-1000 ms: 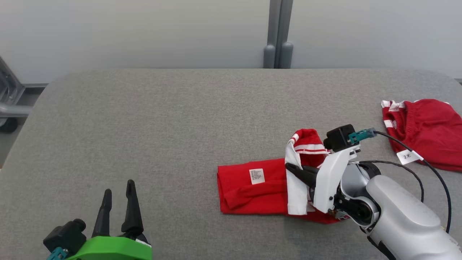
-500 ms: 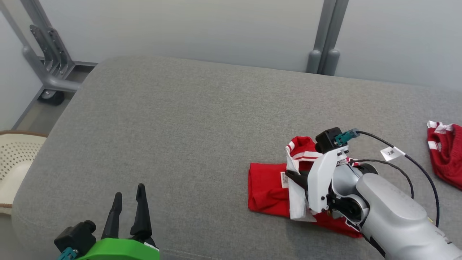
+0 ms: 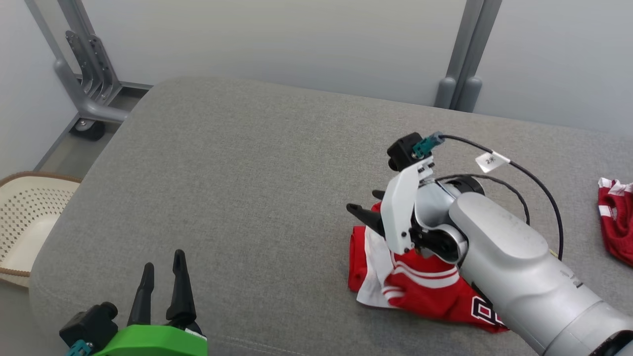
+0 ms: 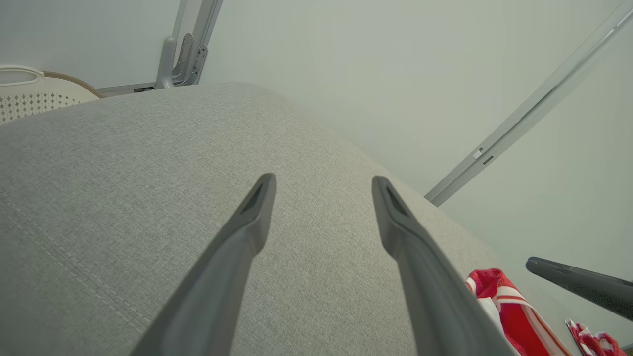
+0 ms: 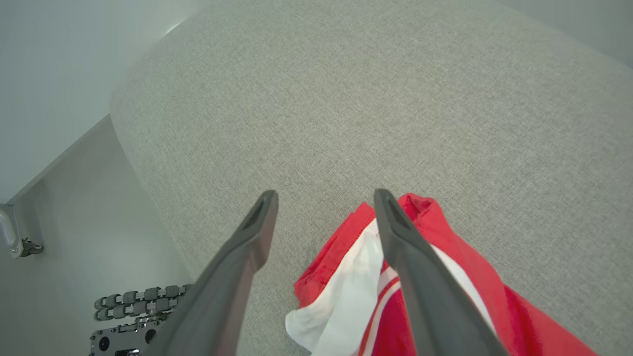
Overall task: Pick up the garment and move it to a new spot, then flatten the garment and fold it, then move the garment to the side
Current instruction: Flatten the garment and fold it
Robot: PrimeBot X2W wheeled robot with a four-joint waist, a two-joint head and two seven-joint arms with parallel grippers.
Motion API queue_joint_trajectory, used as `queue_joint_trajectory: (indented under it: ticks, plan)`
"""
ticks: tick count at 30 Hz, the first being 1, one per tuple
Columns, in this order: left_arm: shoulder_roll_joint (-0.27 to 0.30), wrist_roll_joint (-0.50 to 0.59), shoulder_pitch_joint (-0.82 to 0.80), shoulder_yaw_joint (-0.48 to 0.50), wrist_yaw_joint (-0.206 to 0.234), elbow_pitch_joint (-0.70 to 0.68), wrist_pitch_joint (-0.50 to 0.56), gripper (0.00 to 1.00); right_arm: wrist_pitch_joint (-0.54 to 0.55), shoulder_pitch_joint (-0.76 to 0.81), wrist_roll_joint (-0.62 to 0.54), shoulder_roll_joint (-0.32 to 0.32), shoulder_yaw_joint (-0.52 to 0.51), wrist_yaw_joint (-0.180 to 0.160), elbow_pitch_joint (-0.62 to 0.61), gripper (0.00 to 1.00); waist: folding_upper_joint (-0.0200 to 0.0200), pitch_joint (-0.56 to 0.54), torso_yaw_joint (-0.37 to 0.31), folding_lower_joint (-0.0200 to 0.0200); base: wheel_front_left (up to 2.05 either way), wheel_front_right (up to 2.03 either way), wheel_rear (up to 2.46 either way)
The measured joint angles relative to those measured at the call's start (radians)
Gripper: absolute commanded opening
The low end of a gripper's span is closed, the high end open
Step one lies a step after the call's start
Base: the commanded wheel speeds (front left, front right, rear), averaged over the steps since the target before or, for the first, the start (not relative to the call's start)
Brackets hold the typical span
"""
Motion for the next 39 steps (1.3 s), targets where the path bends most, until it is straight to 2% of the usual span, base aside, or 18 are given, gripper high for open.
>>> queue_joint_trajectory:
  ticks: [6,12,20,29,39]
  plan:
    - [0.0,0.0,0.004,0.015,0.0,-0.017,0.0,1.0,-0.036,-0.063,0.005,0.006,-0.047,0.008,-0.017,1.0,0.0,-0.009,-0.032,0.0,0.0,0.0,0.0]
    - [0.0,0.0,0.021,0.03,0.004,-0.031,0.0,1.0,-0.069,-0.045,0.029,-0.086,-0.095,0.009,0.012,1.0,0.0,-0.01,-0.077,0.0,0.0,0.0,0.0]
    - [0.0,0.001,0.035,0.027,0.004,-0.044,0.0,1.0,-0.13,0.11,0.089,-0.177,-0.148,0.017,0.048,1.0,0.0,0.003,-0.141,0.0,0.0,0.0,0.0]
    - [0.0,0.008,0.034,-0.015,0.004,-0.057,0.0,1.0,-0.213,0.25,0.144,-0.191,-0.155,0.022,0.047,1.0,0.0,0.048,-0.181,0.0,0.0,0.0,0.0]
    - [0.0,0.02,0.028,-0.033,0.004,-0.054,0.0,1.0,-0.279,0.289,0.177,-0.189,-0.164,0.026,0.047,1.0,0.0,0.083,-0.171,0.0,0.0,0.0,0.0]
